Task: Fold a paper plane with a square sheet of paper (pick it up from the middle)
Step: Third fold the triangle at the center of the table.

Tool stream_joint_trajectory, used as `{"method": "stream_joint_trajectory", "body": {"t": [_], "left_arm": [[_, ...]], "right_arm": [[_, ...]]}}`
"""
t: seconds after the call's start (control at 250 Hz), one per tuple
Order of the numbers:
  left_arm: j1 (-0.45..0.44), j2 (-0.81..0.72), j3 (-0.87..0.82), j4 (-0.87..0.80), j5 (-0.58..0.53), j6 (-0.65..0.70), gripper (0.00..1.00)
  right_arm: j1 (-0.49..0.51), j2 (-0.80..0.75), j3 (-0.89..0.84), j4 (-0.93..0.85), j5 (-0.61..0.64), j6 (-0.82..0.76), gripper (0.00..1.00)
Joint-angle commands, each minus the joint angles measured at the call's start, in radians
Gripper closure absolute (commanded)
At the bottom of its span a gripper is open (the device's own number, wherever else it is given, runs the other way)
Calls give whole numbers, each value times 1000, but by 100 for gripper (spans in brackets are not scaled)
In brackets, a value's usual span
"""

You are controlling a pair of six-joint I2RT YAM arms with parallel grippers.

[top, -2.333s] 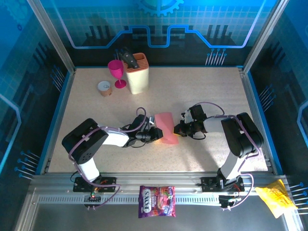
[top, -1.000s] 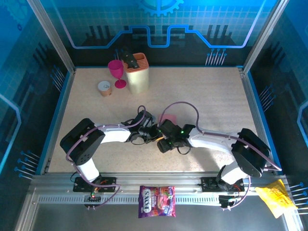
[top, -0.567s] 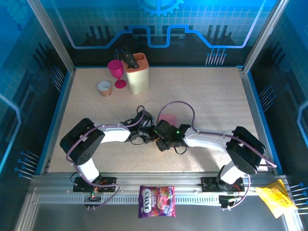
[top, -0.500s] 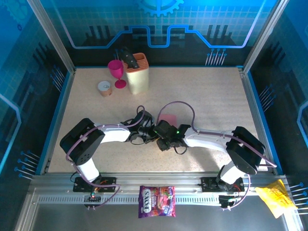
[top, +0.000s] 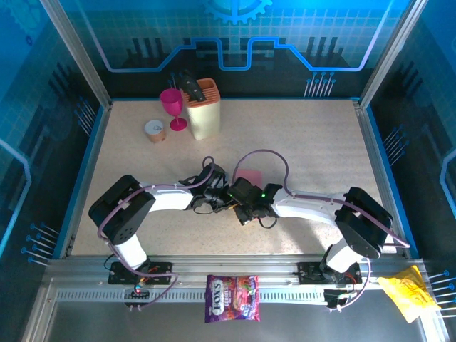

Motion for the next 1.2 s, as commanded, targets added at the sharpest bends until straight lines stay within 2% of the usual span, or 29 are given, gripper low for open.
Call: {"method": "stream_joint_trajectory", "body": {"t": [0.0, 0.052, 0.156, 0.268, 0.427, 0.631, 0.803, 1.198], "left_arm": [[21, -42, -11, 1, 24, 18, 90], [35, -64, -20, -18, 16, 33, 79], [76, -121, -36, -66, 11, 66, 63], [127, -175, -35, -120, 10, 106, 56], [164, -152, 68, -203, 36, 196, 56], [166, 18, 254, -237, 115, 278, 66], [157, 142, 367, -237, 171, 299, 67], [128, 278, 420, -265, 191, 357, 73]], "right_arm": [[-12, -16, 27, -19, -39, -26, 100], [-24, -15, 22, -11, -65, -36, 100], [-45, -16, 4, 14, -127, -54, 100], [-56, -11, -12, 36, -178, -72, 100], [-62, -5, -21, 56, -220, -83, 100], [-73, -6, -36, 75, -265, -89, 100], [-79, -2, -35, 75, -278, -89, 100], [-102, -9, -26, 55, -297, -106, 100]]}}
